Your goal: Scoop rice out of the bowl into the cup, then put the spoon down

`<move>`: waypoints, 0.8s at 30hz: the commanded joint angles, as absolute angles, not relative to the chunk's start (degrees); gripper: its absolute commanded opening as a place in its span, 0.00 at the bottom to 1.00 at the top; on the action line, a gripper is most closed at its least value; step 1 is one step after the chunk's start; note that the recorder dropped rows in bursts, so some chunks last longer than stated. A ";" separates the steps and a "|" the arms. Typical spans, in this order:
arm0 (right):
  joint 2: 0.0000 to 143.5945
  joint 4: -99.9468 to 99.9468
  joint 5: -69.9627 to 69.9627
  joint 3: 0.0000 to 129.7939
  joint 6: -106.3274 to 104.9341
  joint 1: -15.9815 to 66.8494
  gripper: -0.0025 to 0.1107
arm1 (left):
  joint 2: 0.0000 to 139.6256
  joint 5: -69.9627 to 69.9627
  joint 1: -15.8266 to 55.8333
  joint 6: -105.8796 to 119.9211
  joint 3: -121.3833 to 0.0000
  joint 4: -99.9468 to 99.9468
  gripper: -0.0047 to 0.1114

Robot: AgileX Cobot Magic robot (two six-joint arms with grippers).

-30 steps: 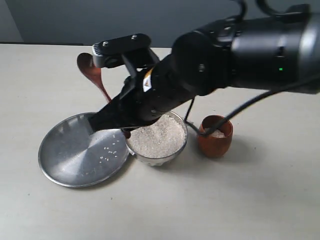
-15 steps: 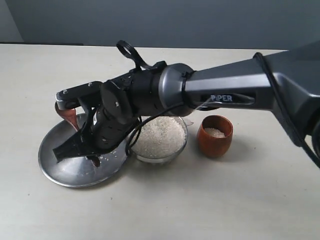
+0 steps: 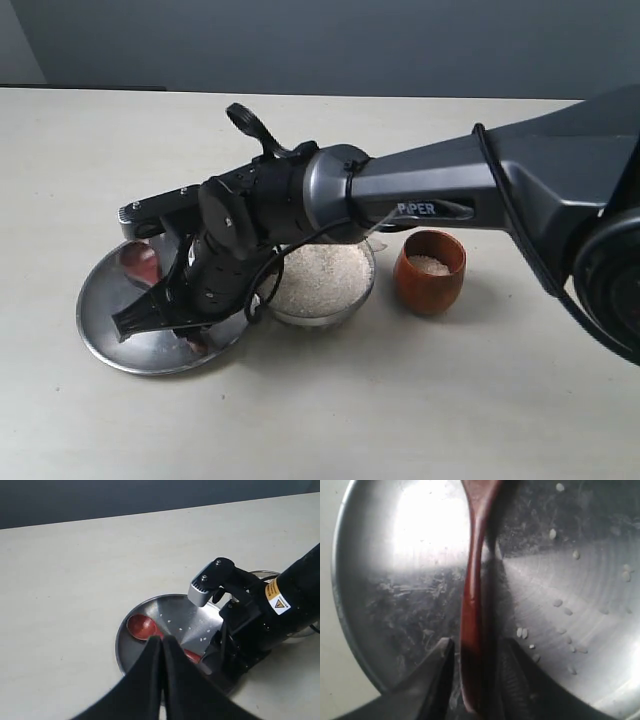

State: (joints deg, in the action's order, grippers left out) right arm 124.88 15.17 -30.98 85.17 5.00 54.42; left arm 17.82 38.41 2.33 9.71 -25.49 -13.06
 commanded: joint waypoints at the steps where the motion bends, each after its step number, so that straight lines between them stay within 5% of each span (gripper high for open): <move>1: 124.60 15.15 -31.33 85.47 4.52 54.45 0.34 | 18.02 37.98 2.45 9.65 -25.18 -13.02 0.04; 11: 114.30 11.89 -30.89 85.47 4.52 54.45 0.34 | 18.02 37.87 2.45 9.65 -25.18 -12.91 0.04; 17: 105.08 -2.21 -40.36 85.47 5.26 54.45 0.02 | 18.02 37.87 2.45 9.65 -25.18 -12.80 0.04; 24: 94.41 -20.07 -53.79 85.47 12.81 54.45 0.02 | 18.02 37.87 2.45 9.65 -25.18 -12.80 0.04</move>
State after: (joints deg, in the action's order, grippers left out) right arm 99.05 -13.06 -48.06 85.17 10.10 54.42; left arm 17.82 38.41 2.33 9.71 -25.49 -13.06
